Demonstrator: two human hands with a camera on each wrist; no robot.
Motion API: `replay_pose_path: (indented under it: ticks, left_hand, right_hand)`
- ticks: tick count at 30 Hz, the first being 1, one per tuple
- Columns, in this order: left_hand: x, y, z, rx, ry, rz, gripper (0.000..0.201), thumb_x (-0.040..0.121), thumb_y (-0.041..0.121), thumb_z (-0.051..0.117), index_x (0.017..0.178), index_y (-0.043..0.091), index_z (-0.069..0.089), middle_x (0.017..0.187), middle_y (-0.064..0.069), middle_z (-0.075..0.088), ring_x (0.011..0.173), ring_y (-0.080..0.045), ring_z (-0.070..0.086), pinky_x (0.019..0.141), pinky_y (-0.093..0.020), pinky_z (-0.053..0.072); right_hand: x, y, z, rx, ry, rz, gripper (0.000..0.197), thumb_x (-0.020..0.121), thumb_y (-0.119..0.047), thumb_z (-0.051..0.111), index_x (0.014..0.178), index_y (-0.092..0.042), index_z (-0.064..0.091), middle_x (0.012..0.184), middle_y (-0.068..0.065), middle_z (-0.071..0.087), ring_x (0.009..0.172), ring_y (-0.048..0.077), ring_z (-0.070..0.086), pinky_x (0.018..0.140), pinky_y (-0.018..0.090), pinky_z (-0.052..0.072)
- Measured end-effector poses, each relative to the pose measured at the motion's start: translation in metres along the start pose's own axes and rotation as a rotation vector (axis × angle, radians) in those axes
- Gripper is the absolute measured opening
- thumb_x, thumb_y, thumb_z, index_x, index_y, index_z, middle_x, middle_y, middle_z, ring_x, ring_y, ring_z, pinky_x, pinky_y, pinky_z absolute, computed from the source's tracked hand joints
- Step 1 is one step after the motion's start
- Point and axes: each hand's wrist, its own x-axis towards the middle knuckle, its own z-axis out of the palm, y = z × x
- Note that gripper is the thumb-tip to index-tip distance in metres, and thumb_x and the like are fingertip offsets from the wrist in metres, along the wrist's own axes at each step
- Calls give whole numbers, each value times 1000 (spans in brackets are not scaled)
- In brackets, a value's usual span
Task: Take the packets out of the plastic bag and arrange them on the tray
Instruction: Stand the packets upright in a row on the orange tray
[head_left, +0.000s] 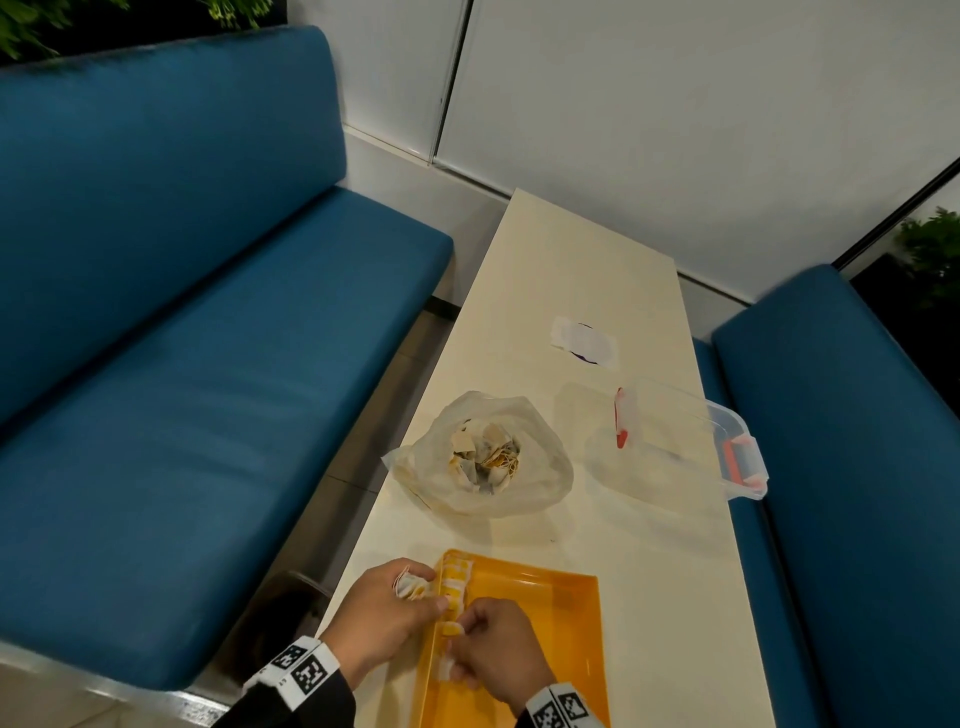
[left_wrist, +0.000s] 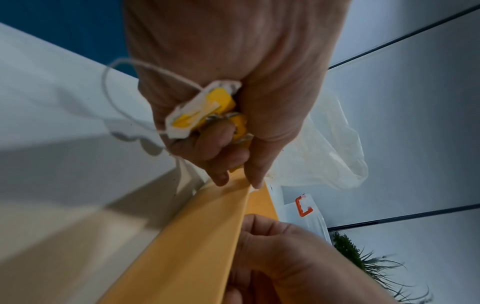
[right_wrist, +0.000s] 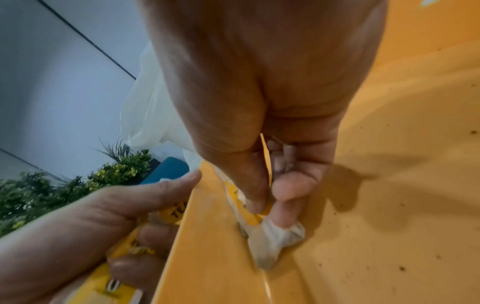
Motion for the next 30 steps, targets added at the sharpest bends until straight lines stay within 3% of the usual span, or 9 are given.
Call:
replay_pose_path:
  ticks: [4, 7, 10, 13, 17, 20, 24, 27, 30]
  left_hand:
    - [0, 1, 0, 0, -17, -20, 23, 80, 21, 85, 99, 27, 74, 70, 9, 64, 57, -4, 54, 46, -14, 39]
    - [1, 1, 1, -7, -10, -36, 23, 80, 22, 85, 98, 28, 73, 68, 9, 63, 56, -4, 54, 45, -15, 39]
    - [1, 0, 1, -17, -12, -46, 23, 80, 22, 85, 98, 28, 73, 65, 9, 61, 55, -5, 53, 45, -16, 39]
    - [2, -2, 1, -46, -32, -67, 24, 79, 21, 85, 99, 26, 74, 62, 10, 60, 52, -5, 52, 44, -17, 38]
    - [1, 0, -3, -71, -66, -104, 19, 81, 22, 84, 98, 26, 75, 64, 7, 63, 53, -9, 53, 43, -18, 38]
    - [-1, 7, -13, -272, -110, -210, 12, 91, 24, 74, 101, 17, 75, 74, -6, 67, 52, -15, 50, 45, -21, 32]
    - [-1, 16, -24, -711, -136, -281, 28, 100, 25, 62, 115, 3, 66, 83, -14, 66, 52, -16, 52, 42, -21, 38]
    - [0, 25, -27, -903, -146, -274, 27, 101, 26, 59, 113, 3, 64, 85, -16, 65, 60, -21, 60, 46, -25, 49]
    - [2, 30, -26, -963, -132, -282, 32, 100, 30, 58, 116, 3, 65, 95, -19, 66, 75, -29, 67, 63, -36, 58]
  right_hand:
    - [4, -1, 6, -61, 111, -46, 9, 74, -12, 66, 71, -17, 59, 66, 11, 73, 50, 15, 66, 47, 27, 51]
    - [9, 0, 9, -112, 182, -80, 7, 68, -21, 61, 64, -21, 57, 71, 4, 72, 68, 19, 70, 62, 33, 57]
    - [13, 3, 12, -100, 202, -61, 4, 65, -24, 59, 64, -20, 56, 71, 4, 71, 69, 20, 70, 66, 37, 59]
    - [15, 3, 16, -60, 203, -28, 5, 62, -18, 59, 65, -20, 55, 70, 7, 70, 65, 25, 71, 62, 45, 60]
    - [10, -5, 16, -3, 202, 21, 16, 60, -10, 57, 72, -18, 50, 73, 11, 69, 65, 30, 70, 55, 45, 60]
    - [4, -9, 12, -20, 210, -11, 20, 58, -10, 61, 72, -19, 49, 70, 8, 65, 63, 27, 67, 59, 46, 59]
    - [-9, -23, -2, -140, 283, -198, 15, 79, -19, 72, 85, -20, 59, 82, -7, 61, 72, 5, 57, 61, 13, 46]
    - [-27, -42, -6, -140, 283, -416, 19, 83, -17, 70, 83, -31, 59, 90, -9, 59, 77, 6, 57, 67, 13, 46]
    - [-38, -56, 0, -88, 155, -561, 15, 80, -21, 70, 88, -34, 69, 93, -9, 65, 81, 9, 62, 69, 23, 53]
